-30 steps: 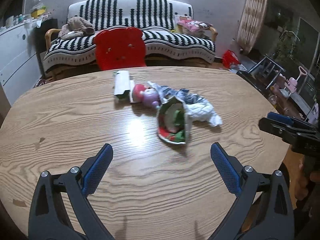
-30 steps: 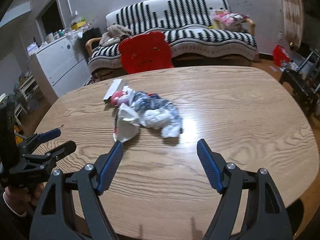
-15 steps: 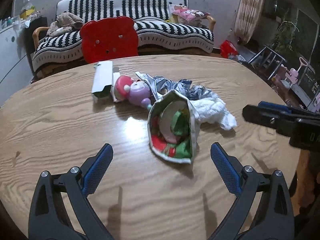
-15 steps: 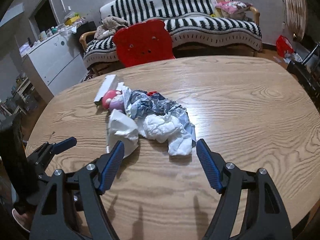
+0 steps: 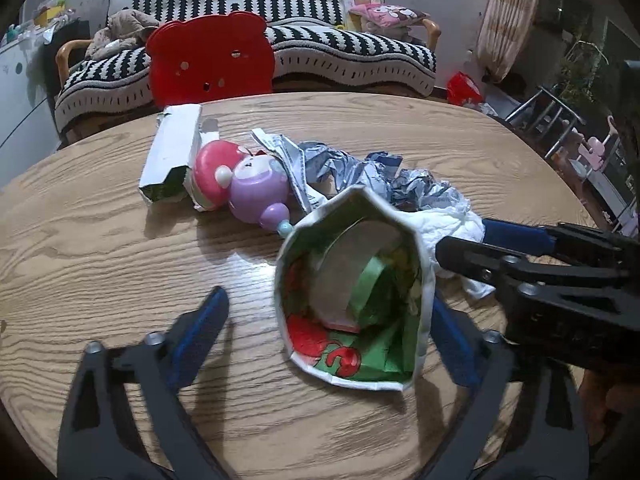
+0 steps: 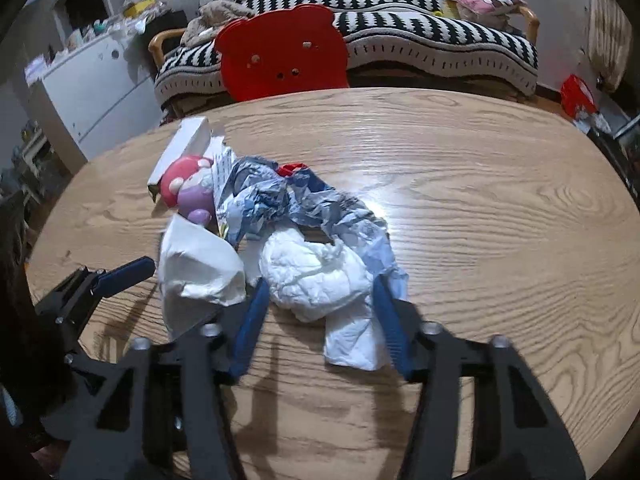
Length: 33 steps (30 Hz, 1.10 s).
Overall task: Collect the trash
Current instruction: 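Grasp the green-red wrapper with the left tool while the right tool grasps white tissue, then carry the wrapper and tissue over the black bin and release both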
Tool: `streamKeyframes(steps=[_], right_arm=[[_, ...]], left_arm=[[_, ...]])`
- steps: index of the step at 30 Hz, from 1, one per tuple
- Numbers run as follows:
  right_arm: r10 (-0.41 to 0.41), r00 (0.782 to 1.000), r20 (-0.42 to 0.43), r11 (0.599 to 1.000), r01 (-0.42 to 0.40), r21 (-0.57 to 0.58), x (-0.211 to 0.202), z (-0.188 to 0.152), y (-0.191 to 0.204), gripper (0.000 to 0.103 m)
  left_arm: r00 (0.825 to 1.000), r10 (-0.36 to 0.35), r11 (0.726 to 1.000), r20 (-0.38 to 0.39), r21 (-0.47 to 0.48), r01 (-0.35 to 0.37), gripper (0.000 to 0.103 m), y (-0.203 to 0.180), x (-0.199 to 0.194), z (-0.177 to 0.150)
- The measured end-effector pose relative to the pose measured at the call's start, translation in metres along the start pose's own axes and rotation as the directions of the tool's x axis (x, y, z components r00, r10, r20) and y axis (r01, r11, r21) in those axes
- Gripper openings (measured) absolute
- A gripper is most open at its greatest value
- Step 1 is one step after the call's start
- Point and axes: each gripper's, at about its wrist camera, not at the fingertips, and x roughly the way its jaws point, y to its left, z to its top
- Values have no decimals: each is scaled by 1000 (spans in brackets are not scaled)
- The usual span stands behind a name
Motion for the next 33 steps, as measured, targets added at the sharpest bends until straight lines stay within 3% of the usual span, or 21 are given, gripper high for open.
streamKeyframes(steps=[1,2,4,14,22,33], right_arm=[[5,1000,-6,1000,-5,-5,1,0,1,29],[7,1000,-7,1000,-7,-8,0,-1,1,20],[13,1000,-1,1000,-13,-6,-4,-2,0,14],[40,994,102,999,-40,-1,-62,-8,-2,11],[19,990,141,1000,-17,-19,-105,-26,-17,11],[-43,984,172,999,38,30,-148,-53,-59,11]], left_arm=[[1000,1,1000,-5,5,-1,68,-1,0,1],[1000,-1,1000,-9,8,1,62,-2,0,0],[1000,-13,1000,-8,-4,13,57,0,-4,-1],[999,8,999,35,32,-10,57,-3,-56,-6],[998,42,999,52,5,-43,56,-11,-91,-14],[998,-2,999,62,43,-1,56,-52,-96,-13]])
